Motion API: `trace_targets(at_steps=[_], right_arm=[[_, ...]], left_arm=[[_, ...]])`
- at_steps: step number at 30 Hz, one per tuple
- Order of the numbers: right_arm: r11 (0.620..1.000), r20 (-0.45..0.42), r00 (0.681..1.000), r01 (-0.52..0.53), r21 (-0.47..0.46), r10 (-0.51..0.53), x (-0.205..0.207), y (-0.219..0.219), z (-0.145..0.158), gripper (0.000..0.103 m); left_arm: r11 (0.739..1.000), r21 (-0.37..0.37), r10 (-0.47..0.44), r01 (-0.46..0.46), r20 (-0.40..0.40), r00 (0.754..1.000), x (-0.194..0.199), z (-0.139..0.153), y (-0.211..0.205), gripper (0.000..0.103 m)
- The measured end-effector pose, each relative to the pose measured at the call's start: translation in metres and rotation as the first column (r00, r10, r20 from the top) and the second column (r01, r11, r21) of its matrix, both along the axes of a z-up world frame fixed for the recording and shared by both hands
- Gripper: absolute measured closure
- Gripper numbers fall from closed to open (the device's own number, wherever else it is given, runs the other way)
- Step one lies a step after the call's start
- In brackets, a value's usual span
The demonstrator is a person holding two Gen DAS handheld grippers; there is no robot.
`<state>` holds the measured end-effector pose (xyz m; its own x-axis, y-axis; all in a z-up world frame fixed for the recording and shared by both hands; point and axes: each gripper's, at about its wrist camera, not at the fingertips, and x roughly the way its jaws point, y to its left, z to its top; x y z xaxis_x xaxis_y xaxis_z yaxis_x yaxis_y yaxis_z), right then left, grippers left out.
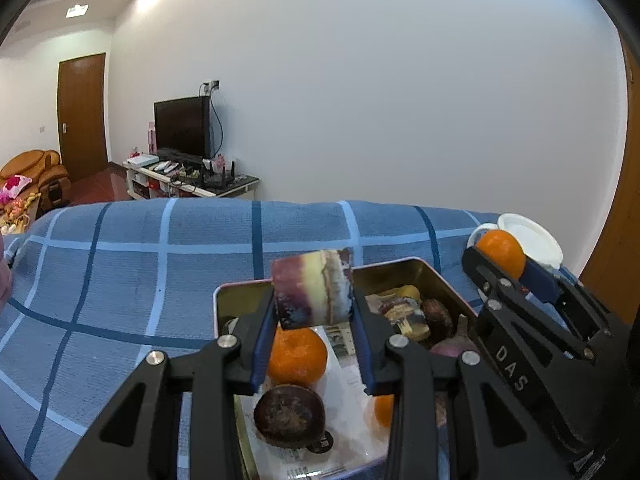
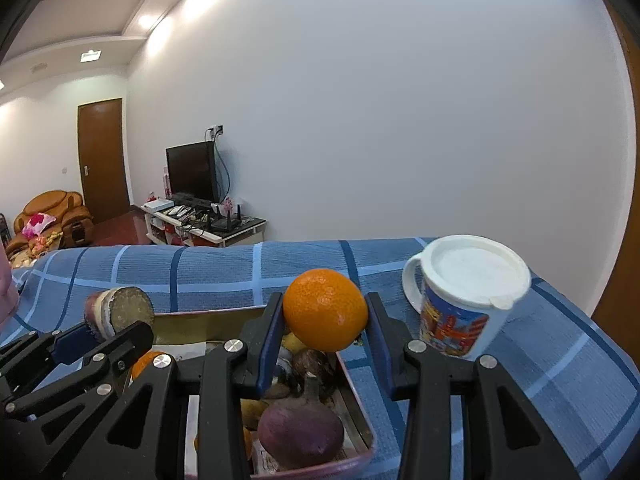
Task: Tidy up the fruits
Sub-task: 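Lower the orange and taro piece into the tin with both tools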
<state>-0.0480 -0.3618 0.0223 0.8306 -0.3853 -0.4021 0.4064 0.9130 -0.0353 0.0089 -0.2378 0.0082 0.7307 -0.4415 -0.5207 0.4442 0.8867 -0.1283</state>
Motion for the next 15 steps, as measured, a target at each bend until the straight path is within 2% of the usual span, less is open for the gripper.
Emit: trace_targets(at_steps=[10, 15], right_arm=[[0.999, -0.069, 0.996, -0.051, -0.005, 0.051, 0.025, 0.005, -0.010, 0.061], [0.995, -0.111, 0.989, -0.092, 0.045, 0.096, 0.037, 0.003, -0.018, 0.061]], left_arm=[[1.000, 0.012, 0.018, -0.018, -0.033, 0.999, 0.010, -0.009, 0.000, 0.066], [0.999, 0.022, 0.035, -0.034, -0.051, 0.998, 0.014, -0.012, 0.003, 0.066]])
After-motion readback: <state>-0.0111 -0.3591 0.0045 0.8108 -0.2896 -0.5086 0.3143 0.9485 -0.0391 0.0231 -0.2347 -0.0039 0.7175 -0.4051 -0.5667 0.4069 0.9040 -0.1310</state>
